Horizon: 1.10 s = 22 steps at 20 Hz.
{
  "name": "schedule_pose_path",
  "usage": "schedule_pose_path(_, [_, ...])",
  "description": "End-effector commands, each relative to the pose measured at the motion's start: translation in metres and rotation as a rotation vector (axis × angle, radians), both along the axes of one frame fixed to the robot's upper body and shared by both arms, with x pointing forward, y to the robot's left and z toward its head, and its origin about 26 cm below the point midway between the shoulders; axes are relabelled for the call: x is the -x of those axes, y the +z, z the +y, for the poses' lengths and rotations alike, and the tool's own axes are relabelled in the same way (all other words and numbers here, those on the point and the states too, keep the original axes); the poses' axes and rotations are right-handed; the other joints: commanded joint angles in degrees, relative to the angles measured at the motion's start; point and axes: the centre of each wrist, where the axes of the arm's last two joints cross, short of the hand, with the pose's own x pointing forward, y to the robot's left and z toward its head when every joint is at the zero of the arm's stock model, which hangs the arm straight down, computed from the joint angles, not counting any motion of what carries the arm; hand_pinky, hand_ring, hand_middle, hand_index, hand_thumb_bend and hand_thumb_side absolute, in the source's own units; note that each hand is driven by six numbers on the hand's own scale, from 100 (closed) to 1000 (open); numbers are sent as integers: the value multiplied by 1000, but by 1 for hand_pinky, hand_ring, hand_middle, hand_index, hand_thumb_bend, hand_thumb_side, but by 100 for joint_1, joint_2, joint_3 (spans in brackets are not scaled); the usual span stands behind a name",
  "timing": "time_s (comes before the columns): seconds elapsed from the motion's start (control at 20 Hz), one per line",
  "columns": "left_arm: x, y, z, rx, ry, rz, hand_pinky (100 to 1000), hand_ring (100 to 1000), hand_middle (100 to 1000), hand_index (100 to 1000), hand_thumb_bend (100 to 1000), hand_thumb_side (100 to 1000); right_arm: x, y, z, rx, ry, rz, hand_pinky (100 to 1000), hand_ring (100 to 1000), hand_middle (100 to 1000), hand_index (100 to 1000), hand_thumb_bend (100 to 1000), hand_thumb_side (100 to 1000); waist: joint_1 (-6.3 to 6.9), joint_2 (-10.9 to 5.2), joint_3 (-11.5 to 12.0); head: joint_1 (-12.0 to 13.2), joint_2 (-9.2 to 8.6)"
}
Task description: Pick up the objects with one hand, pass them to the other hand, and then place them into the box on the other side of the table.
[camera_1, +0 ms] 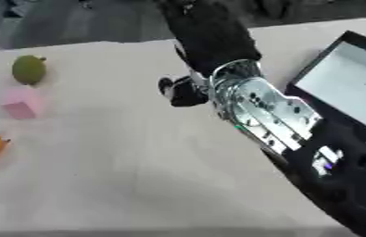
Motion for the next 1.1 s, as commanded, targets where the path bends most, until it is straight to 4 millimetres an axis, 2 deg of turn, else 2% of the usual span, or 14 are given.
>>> schedule_pose_path(0.05, [-1, 6, 10, 49, -64, -67, 833, 800, 813, 896, 856, 655, 2, 6, -3, -72, -81, 98, 833, 862, 840, 1000, 438, 337, -14, -111, -1, 24, -11])
schedule_pose_path(0.25, [-1, -10, 7, 56, -78, -81, 816, 774, 789, 868, 855, 634, 3, 6, -2, -79, -78, 97, 833, 862, 840, 1000, 434, 338, -24, -102, -18, 41, -11])
schedule_pose_path(0.3, [-2, -14, 6, 58, -84, -72, 808, 759, 773, 847, 794, 615, 3, 6, -2, -80, -78, 96, 833, 862, 840, 1000, 433, 339, -26, -100, -22, 46, -11])
schedule_pose_path(0.35, [-2, -17, 5, 68, -91, -65, 789, 728, 739, 804, 636, 548, 3, 6, -2, -82, -78, 96, 833, 862, 840, 1000, 432, 339, -29, -99, -26, 48, -11])
schedule_pose_path(0.4, [-2, -20, 5, 86, -99, -61, 776, 697, 706, 775, 567, 517, 3, 6, -2, -83, -78, 95, 833, 861, 839, 1000, 430, 340, -31, -97, -29, 51, -11])
schedule_pose_path(0.45, [-2, -22, 4, 106, -109, -59, 759, 658, 662, 738, 446, 459, 3, 6, -2, -85, -78, 94, 833, 861, 839, 1000, 430, 342, -32, -95, -33, 55, -11])
schedule_pose_path(0.55, [-2, -23, 4, 147, -128, -63, 729, 586, 575, 665, 284, 377, 3, 6, -1, -87, -78, 94, 833, 861, 839, 1000, 425, 345, -33, -92, -35, 60, -11])
schedule_pose_path(0.65, [-2, -21, 4, 197, -151, -69, 702, 528, 513, 600, 174, 329, 3, 6, -1, -87, -77, 92, 833, 861, 840, 1000, 422, 348, -33, -91, -36, 64, -11])
schedule_pose_path(0.8, [-3, -13, 5, 256, -183, -97, 682, 482, 481, 564, 100, 291, 3, 7, -1, -86, -77, 91, 833, 862, 840, 1000, 418, 354, -31, -94, -38, 64, -11])
schedule_pose_path(0.95, [-4, -5, 1, 334, -215, -159, 659, 468, 465, 548, 100, 262, 3, 7, -1, -84, -76, 92, 833, 862, 841, 1000, 414, 357, -33, -99, -34, 53, -11])
schedule_pose_path(1.1, [-11, -11, -21, 479, -277, -211, 634, 461, 448, 533, 100, 244, 4, 9, 1, -80, -70, 95, 833, 863, 842, 1000, 416, 355, -44, -96, -43, 66, -11])
